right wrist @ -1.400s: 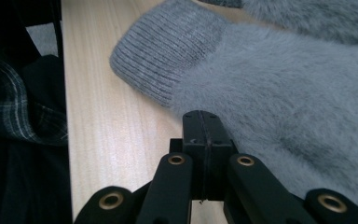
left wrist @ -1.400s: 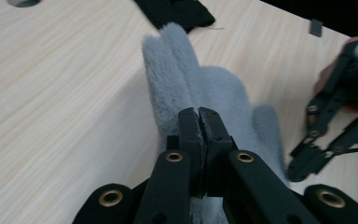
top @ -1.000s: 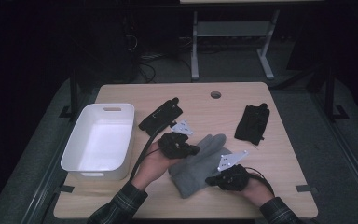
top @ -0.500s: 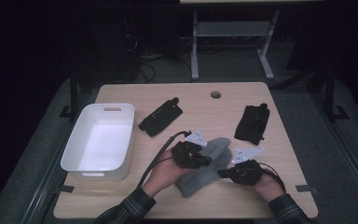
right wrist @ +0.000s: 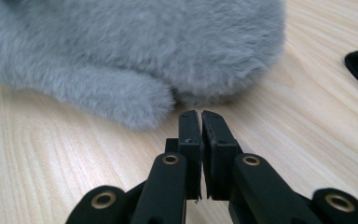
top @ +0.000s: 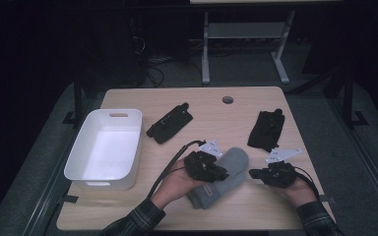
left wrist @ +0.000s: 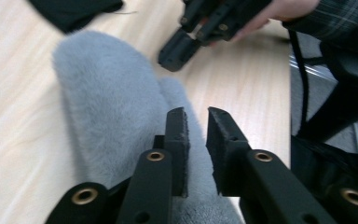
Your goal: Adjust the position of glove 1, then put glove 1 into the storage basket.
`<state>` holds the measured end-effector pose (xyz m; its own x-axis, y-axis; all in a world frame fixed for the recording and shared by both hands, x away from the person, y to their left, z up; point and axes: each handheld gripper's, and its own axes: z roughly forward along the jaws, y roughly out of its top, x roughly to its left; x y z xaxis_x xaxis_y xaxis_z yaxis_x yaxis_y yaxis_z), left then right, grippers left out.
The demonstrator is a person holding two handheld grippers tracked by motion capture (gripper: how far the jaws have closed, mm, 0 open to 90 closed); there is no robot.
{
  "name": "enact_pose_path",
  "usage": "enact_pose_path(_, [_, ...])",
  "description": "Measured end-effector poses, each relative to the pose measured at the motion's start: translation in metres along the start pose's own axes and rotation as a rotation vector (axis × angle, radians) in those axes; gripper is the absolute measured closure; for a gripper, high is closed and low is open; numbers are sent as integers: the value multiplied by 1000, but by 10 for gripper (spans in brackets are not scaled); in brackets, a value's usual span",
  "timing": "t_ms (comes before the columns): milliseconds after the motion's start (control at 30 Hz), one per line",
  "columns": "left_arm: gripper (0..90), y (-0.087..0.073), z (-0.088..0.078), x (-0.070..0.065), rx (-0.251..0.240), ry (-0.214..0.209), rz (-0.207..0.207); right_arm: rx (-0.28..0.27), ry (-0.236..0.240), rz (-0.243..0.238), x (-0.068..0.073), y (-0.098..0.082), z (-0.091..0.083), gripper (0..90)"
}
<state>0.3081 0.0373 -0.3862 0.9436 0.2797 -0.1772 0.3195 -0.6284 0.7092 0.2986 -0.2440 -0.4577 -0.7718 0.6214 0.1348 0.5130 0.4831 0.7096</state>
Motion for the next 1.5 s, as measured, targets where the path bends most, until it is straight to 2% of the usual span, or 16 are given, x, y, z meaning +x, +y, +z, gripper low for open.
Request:
enact_pose_path(100, [686,-7,-10,4,-8,35,-16,-2,19,-7,3,2,1,880])
enact_pose_path(267, [502,-19,-25,16,-28,91,-58,16,32,-16,7,2,3,881])
enact_pose_path(367, [376,-21,-25,27,-39,108,-80,15,21,-5,5,2,3,783])
enact_pose_path(433, [323,-20,-21,34,-44,113,-89,5,-5,6,2,1,2,685])
enact_pose_path(633, [180,-14,2,48,-23,83,-107,-23,-82,27,-7,-3,0,472])
enact_pose_path(733, [150,-11,16,52,-8,61,-107,-17,-123,37,-10,-4,1,379])
enact_pose_path(833, [136,-11,26,56,5,46,-102,-14,-146,53,-14,-5,3,328])
enact_pose_path(900, [136,-14,33,58,33,45,-102,-19,-161,64,-16,-5,4,287])
enact_pose_path(1100, [134,-24,47,64,67,38,-125,-21,-200,85,-19,-8,2,234])
enact_pose_path(1267, [134,-31,54,70,79,8,-155,-4,-220,90,-22,-11,6,206])
enact_pose_path(1400, [154,-33,57,74,80,-27,-161,4,-238,92,-23,-12,9,176])
enact_pose_path(1500, [262,-34,58,76,77,-88,-166,10,-237,102,-24,-12,12,158])
